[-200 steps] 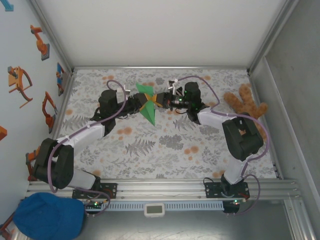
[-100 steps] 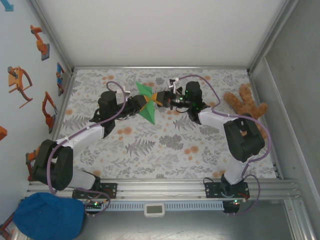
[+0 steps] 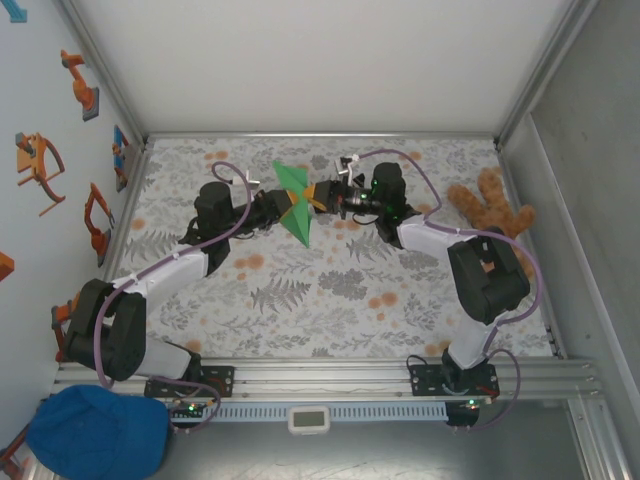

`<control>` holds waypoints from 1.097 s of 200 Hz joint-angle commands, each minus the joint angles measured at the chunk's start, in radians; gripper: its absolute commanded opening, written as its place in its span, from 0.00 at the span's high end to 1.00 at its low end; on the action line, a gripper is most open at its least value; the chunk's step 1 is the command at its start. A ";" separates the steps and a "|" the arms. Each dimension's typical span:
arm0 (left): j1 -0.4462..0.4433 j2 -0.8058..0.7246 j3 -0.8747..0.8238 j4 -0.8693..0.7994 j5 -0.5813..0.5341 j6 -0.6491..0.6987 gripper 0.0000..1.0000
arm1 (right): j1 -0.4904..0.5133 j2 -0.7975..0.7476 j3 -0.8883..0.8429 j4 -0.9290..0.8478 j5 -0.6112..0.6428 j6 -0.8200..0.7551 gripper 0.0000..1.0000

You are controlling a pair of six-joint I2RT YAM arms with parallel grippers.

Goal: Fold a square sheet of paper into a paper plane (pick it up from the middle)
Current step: Pick up the paper from the center of the table, then turn over the paper at the center of the table.

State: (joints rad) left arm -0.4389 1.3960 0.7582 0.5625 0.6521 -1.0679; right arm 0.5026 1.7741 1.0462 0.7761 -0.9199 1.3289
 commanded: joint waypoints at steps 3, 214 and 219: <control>0.011 -0.015 -0.005 0.036 0.021 0.015 0.85 | -0.014 -0.034 -0.016 0.047 0.001 0.007 0.90; -0.173 0.124 0.546 -1.470 -1.011 0.595 0.93 | -0.113 -0.385 -0.036 -1.023 0.609 -0.768 0.68; -0.180 0.143 0.564 -1.494 -1.048 0.593 0.93 | -0.113 -0.394 -0.033 -1.044 0.635 -0.779 0.68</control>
State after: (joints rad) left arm -0.5903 1.4635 1.2526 -0.6693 -0.1085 -0.5423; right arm 0.3901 1.4475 0.9607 0.0406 -0.5163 0.7792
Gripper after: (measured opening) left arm 0.071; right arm 0.321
